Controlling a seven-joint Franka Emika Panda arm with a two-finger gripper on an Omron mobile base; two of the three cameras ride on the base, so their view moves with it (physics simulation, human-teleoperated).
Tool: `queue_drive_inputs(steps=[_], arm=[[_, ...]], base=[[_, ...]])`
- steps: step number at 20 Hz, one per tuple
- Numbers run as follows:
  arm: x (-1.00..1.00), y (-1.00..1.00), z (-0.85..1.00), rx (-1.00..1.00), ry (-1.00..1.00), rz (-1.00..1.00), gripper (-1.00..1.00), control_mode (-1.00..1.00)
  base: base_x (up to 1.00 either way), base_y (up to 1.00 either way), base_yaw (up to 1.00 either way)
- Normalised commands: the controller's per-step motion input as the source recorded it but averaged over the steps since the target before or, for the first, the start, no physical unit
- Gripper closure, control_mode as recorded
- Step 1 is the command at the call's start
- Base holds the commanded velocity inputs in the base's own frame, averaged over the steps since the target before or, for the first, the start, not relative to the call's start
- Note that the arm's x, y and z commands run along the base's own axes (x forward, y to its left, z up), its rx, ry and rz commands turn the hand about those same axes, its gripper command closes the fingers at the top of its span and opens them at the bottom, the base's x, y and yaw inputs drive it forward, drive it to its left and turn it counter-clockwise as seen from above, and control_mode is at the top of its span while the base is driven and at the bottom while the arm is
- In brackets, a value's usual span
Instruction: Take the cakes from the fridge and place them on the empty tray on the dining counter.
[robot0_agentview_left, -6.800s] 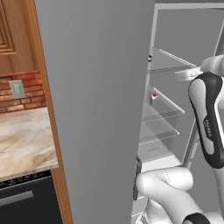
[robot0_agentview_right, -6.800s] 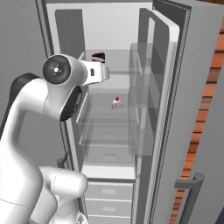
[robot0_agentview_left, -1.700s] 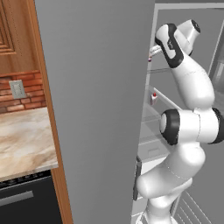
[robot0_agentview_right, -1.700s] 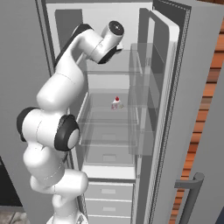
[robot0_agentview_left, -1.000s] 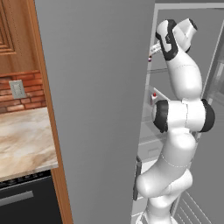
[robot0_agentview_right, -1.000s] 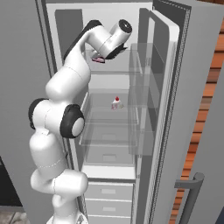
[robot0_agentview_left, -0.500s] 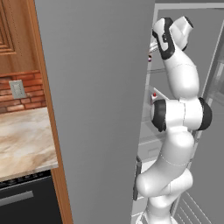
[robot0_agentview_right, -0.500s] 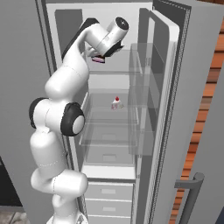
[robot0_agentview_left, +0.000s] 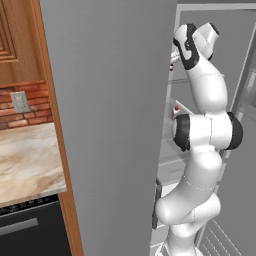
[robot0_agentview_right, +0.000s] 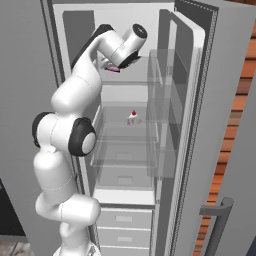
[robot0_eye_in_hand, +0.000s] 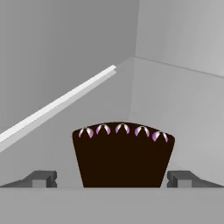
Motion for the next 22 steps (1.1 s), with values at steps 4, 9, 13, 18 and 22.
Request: queue_drive_inputs(steps=[4,9,13,18,22], arm=[[0.0,0.0,-0.28,0.0,0.0,0.0,-1.0,-1.0],[0.01,0.0,-0.4,0.0,0.0,0.0,1.0,-1.0],[0.05,0.0,-0.29,0.0,0.0,0.0,1.0,-1.0],[0.0,0.0,-0.21,0.0,-0.02,0.0,1.0,-1.0],[-0.01,0.0,-0.01,-0.02,-0.18,0.0,1.0,-1.0]], base=[[0.0,0.0,0.0],[0.0,0.0,0.0],[0.0,0.0,0.0],[0.0,0.0,0.0],[0.0,0.0,0.0]])
